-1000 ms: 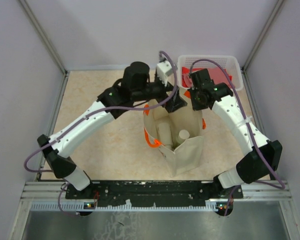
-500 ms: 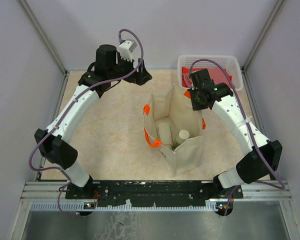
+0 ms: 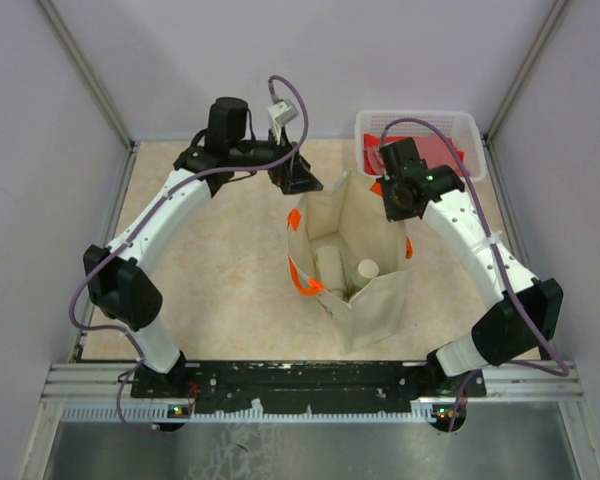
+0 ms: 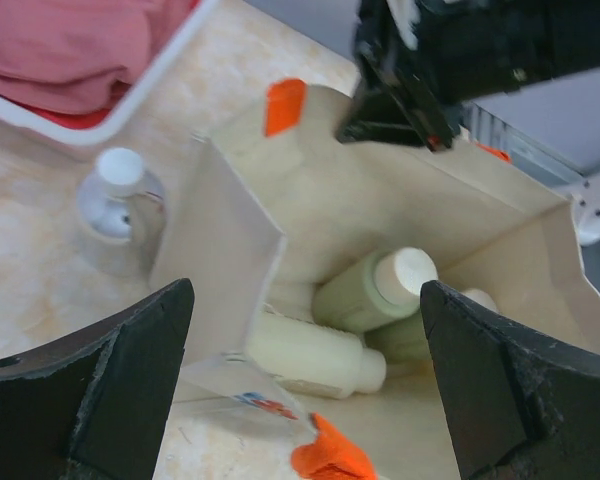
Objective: Place the personal care products into the canvas bag
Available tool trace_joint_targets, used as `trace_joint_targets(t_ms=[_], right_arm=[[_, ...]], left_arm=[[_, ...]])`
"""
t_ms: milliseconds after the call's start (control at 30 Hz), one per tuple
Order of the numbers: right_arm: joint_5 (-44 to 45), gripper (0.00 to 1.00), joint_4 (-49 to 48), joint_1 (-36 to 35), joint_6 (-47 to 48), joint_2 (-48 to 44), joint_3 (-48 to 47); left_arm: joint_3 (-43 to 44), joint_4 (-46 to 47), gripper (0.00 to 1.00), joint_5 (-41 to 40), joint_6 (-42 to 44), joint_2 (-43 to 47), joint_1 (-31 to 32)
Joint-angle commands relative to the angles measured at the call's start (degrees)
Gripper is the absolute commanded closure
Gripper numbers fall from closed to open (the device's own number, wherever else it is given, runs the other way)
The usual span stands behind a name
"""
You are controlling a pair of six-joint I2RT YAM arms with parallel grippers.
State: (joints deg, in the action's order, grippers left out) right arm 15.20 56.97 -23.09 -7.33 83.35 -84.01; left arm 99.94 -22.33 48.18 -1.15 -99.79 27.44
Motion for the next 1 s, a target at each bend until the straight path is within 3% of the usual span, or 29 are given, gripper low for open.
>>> trace_joint_targets(t_ms=[0, 200, 633, 767, 833, 867, 900, 967], right_arm=[[3.4, 1.0, -0.4, 0.4, 0.0, 0.5, -1.4], [2.2, 1.0, -0.2, 0.4, 0.1, 1.6, -3.0], [1.7, 1.0, -0.3, 0.4, 0.2, 1.0, -2.6], [1.8, 1.0, -0.4, 0.4, 0.3, 0.9, -2.7], [1.8, 0.99, -0.3, 0.4, 0.3, 0.8, -2.6], [1.8, 0.96, -0.3, 0.4, 0.3, 0.9, -2.6], [1.7, 0.94, -0.4, 0.4, 0.2, 0.9, -2.6], [1.3, 0.89, -0.4, 0.5, 0.3, 0.9, -2.6]], left_arm=[[-4.6, -3.2, 0.0, 5.6, 7.3, 3.2, 2.8], [-3.6, -10.5, 0.0, -7.0, 12.4, -1.5, 6.1], [-2.6, -8.0, 0.0, -28.4, 12.7, -4.4, 7.9], [-2.6, -7.7, 0.02, -30.4, 13.0, -5.0, 8.4], [-2.3, -7.6, 0.1, -29.6, 12.9, -5.1, 8.5], [-2.3, -7.6, 0.2, -29.3, 13.0, -5.1, 8.5], [-2.3, -7.7, 0.36, -28.8, 13.0, -5.2, 8.5], [-2.4, -7.7, 0.79, -28.8, 12.7, -5.0, 8.7]])
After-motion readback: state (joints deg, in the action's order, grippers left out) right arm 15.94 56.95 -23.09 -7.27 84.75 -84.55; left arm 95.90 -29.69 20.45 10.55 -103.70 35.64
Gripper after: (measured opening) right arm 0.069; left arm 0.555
